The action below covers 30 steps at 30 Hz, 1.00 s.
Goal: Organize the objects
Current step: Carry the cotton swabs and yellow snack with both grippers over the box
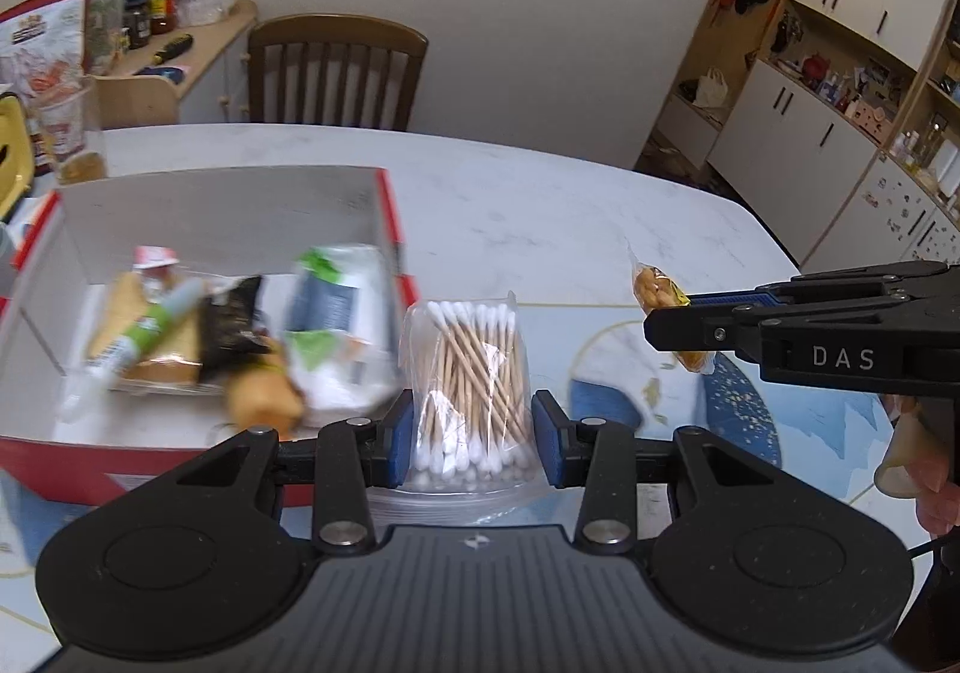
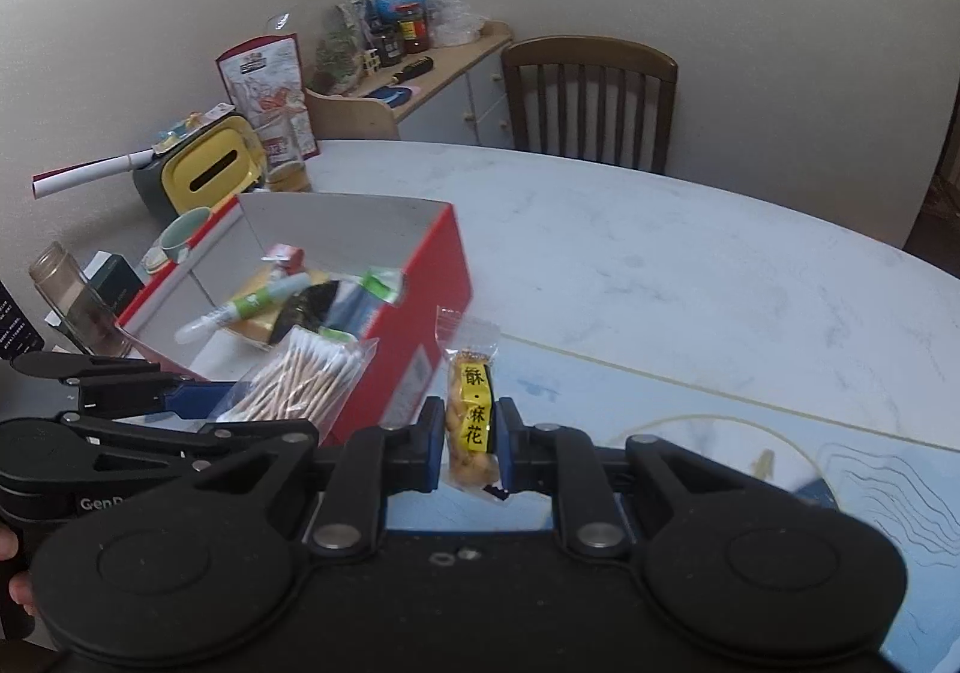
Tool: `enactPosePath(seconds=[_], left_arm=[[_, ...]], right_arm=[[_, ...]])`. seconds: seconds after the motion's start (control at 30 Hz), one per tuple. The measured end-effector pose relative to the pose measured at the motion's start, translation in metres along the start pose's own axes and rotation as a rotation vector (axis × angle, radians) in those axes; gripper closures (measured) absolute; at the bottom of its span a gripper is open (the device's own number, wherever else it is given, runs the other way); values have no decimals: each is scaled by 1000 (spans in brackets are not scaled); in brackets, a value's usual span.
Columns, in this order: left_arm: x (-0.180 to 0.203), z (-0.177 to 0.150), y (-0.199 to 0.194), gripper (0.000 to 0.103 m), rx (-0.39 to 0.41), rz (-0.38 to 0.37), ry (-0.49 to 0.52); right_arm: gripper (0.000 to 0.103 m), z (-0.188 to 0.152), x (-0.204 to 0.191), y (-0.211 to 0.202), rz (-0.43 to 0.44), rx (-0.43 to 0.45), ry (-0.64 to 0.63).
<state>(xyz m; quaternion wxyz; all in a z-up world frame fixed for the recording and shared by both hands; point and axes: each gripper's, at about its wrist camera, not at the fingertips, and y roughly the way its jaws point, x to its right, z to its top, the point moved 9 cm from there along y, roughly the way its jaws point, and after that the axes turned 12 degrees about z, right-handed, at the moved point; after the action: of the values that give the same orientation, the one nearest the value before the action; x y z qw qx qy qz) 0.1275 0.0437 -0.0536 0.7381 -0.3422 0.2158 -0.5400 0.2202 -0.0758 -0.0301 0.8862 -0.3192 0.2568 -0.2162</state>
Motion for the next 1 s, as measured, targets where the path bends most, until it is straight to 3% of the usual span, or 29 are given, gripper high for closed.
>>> enactPosePath(seconds=[0.57,1.0], left_arm=[[-134,36,12,64,36,165,16],[-184,35,71,64,-54,232,7]], right_arm=[[87,50,-71,74,33,2,-49],[87,54,-81,150,-26,-83,-94]])
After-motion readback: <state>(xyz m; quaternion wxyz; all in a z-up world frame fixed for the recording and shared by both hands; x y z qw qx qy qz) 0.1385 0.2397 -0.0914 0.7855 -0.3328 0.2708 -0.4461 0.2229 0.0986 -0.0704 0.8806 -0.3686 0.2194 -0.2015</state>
